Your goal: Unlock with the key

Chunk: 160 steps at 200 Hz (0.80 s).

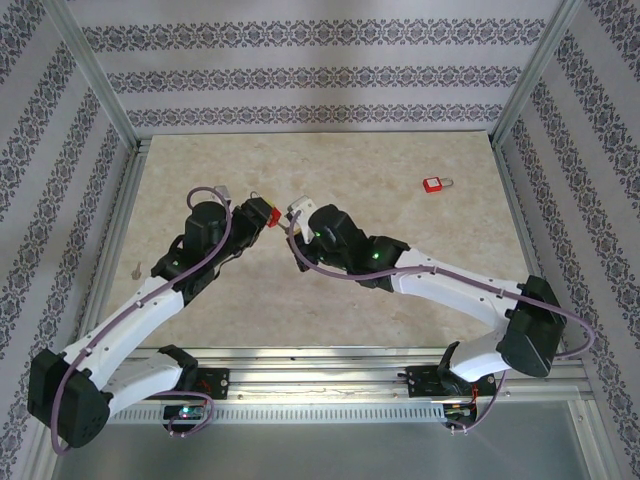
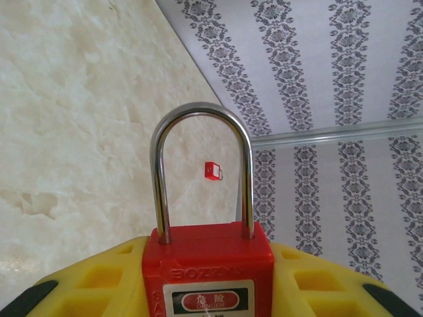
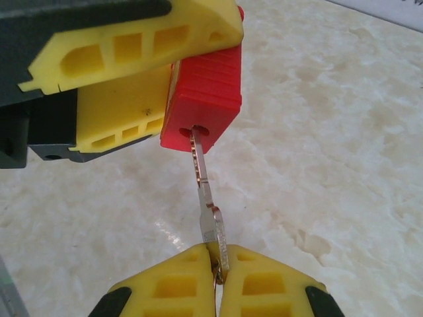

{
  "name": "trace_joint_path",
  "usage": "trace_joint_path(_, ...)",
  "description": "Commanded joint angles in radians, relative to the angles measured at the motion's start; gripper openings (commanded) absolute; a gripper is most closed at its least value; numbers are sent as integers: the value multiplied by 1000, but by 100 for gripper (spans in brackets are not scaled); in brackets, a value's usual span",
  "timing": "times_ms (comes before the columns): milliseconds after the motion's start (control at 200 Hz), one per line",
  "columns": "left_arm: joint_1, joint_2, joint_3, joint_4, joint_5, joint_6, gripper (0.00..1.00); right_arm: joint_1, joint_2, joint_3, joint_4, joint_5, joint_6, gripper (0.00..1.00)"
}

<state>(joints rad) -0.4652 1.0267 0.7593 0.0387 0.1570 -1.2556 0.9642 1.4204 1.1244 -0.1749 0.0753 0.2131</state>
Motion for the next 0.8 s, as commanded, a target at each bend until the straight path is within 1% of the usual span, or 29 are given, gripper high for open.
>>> trace_joint_path(0,-22,-38,-29,57,39,24,0,-10,-58,-13,116,-61,3,0)
trace_joint_path(230,-22,-102,-65,103,20,-20,0,-1,-77,-19,132,-83,8,0)
trace_joint_path(435,-23,-166,-42,37,-29,-9,0,9,-69,-3,131,-83,17,0)
trace_joint_path(605,-28,-163,-20,11,-31,-8,0,20,-41,29,125,-75,14,0)
trace_joint_path(794,-31,-142,13,-60,-33,-3,0,49,1,71,107,-24,-10,0)
